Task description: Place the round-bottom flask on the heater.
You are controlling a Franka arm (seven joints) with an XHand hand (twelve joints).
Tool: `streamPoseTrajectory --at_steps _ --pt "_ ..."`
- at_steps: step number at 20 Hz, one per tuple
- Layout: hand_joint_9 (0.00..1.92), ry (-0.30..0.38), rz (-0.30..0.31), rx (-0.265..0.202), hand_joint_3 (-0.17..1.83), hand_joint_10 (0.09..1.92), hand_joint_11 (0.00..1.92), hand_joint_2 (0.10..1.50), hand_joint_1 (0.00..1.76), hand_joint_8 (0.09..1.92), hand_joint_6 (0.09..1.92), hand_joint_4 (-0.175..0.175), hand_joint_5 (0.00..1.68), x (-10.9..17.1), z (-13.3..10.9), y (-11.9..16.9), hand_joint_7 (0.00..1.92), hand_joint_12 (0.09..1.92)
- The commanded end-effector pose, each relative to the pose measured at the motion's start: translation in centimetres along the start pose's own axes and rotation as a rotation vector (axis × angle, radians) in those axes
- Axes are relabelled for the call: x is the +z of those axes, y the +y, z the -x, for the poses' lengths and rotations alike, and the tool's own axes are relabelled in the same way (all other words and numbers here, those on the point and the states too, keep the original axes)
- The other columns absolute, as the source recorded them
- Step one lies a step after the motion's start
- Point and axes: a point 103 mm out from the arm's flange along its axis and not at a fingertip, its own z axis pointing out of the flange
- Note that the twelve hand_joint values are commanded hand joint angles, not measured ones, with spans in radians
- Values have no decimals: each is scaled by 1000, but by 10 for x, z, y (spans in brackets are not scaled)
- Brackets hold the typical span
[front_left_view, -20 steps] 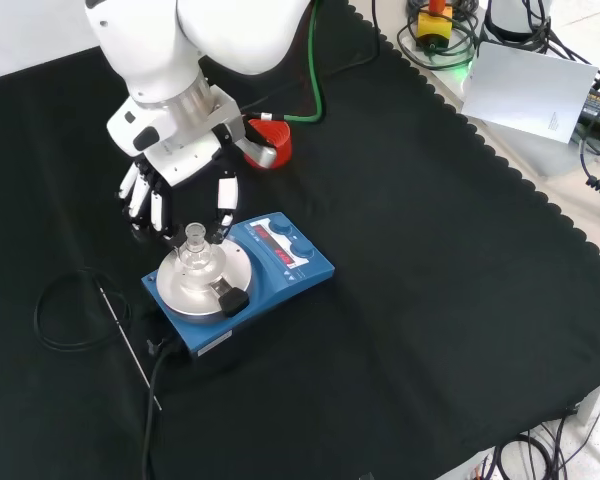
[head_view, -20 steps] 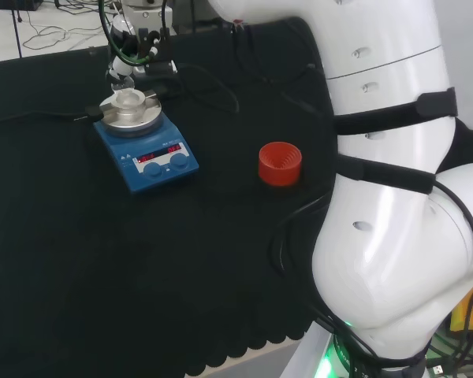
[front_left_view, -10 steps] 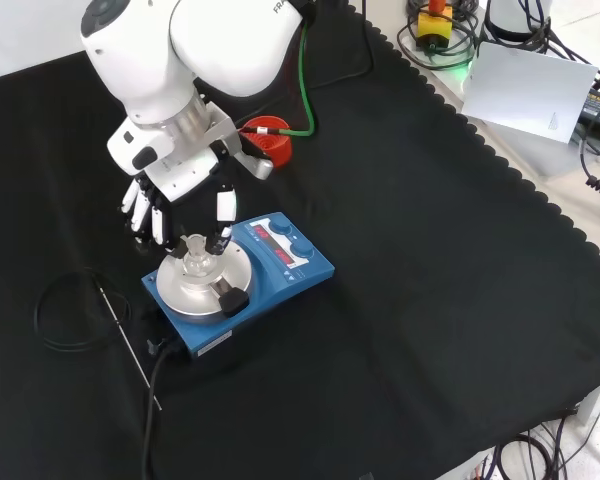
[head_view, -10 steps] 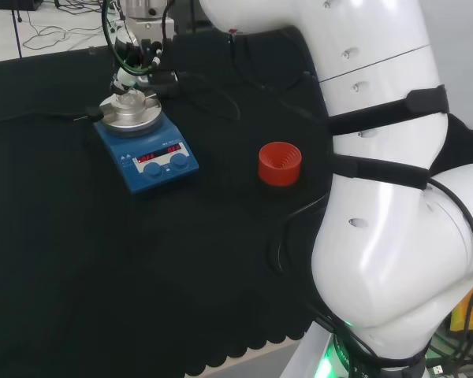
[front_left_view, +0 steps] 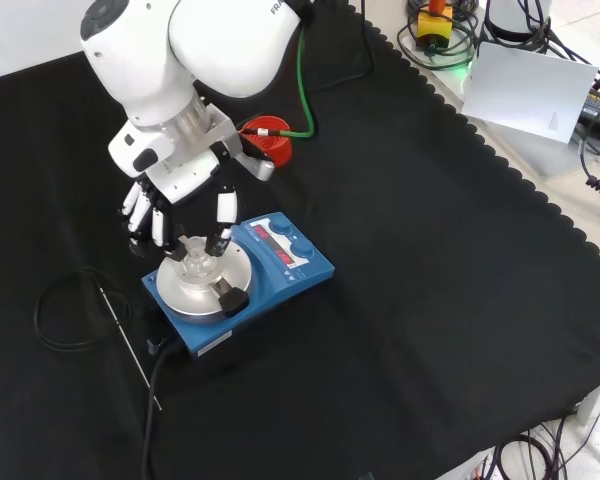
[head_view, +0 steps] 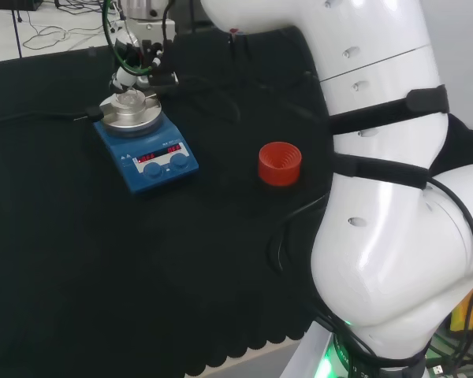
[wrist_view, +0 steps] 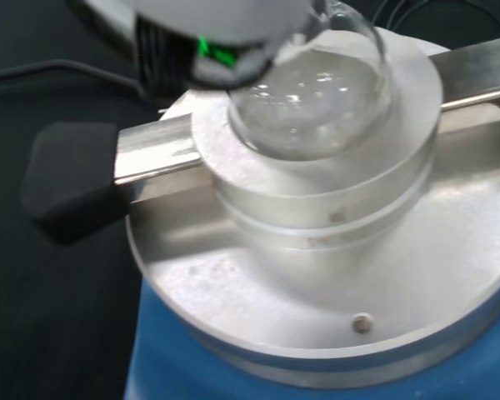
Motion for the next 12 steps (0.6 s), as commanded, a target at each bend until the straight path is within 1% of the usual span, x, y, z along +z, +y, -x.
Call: streamPoseTrajectory --at_steps 1,3,5,8,12 --pt "483 41 13 -10 467 718 264 655 855 767 682 -55 396 -4 10 -9 220 1383" --pt "445 40 15 -8 495 738 223 624 829 765 580 -68 334 -7 12 -13 178 1395" --pt "425 46 22 -2 502 744 199 615 814 762 520 -73 307 -10 14 -18 158 1402" --pt "412 48 39 2 503 747 180 611 805 760 474 -74 298 -18 18 -30 146 1407" --pt "407 53 72 19 500 751 173 611 800 759 417 -75 310 -32 26 -52 142 1408"
